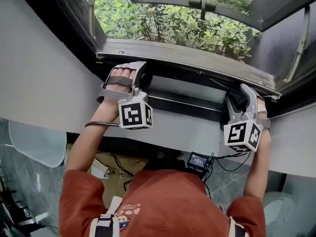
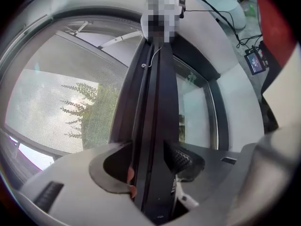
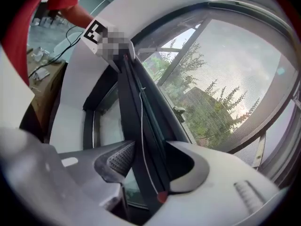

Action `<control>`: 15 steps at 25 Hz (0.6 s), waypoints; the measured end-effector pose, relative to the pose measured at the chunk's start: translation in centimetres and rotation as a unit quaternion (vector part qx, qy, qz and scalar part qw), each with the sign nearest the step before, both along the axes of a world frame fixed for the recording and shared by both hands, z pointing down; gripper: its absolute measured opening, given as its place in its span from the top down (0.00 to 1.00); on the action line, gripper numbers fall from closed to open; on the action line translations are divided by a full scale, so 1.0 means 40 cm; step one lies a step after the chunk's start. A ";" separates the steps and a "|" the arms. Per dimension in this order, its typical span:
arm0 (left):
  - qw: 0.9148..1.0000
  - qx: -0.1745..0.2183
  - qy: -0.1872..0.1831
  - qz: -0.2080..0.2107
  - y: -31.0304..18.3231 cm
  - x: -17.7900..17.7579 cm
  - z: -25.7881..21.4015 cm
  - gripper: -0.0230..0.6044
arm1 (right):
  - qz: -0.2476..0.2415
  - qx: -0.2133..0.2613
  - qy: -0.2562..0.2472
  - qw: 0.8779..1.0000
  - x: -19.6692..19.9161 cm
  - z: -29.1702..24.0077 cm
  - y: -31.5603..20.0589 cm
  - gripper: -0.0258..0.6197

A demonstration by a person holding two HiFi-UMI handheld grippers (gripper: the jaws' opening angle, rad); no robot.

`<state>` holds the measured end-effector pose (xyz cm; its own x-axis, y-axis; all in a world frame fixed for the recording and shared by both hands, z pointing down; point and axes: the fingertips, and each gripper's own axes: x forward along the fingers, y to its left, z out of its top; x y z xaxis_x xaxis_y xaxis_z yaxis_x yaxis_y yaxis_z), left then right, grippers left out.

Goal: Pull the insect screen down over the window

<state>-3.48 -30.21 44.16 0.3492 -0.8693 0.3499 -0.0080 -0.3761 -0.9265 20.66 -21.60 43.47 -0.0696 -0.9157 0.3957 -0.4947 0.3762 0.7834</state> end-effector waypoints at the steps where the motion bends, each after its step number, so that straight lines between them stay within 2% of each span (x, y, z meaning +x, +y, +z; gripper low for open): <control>1: 1.000 0.001 0.000 0.001 0.000 -0.001 0.000 0.62 | -0.002 0.002 -0.003 1.000 -0.001 0.002 0.001 0.63; 7: 1.000 0.001 0.004 0.006 0.004 -0.001 0.012 0.62 | -0.011 0.003 -0.026 1.000 -0.002 0.018 0.000 0.63; 9: 1.000 -0.006 0.016 0.009 0.007 0.008 0.021 0.63 | -0.015 0.006 -0.028 0.999 0.002 0.027 0.006 0.61; 12: 0.999 -0.019 0.030 0.008 0.007 0.012 0.020 0.64 | -0.011 0.009 -0.018 1.000 0.005 0.027 0.007 0.60; 15: 1.000 -0.002 0.019 0.007 -0.003 0.004 0.016 0.64 | -0.009 0.014 0.001 1.000 0.004 0.023 -0.008 0.60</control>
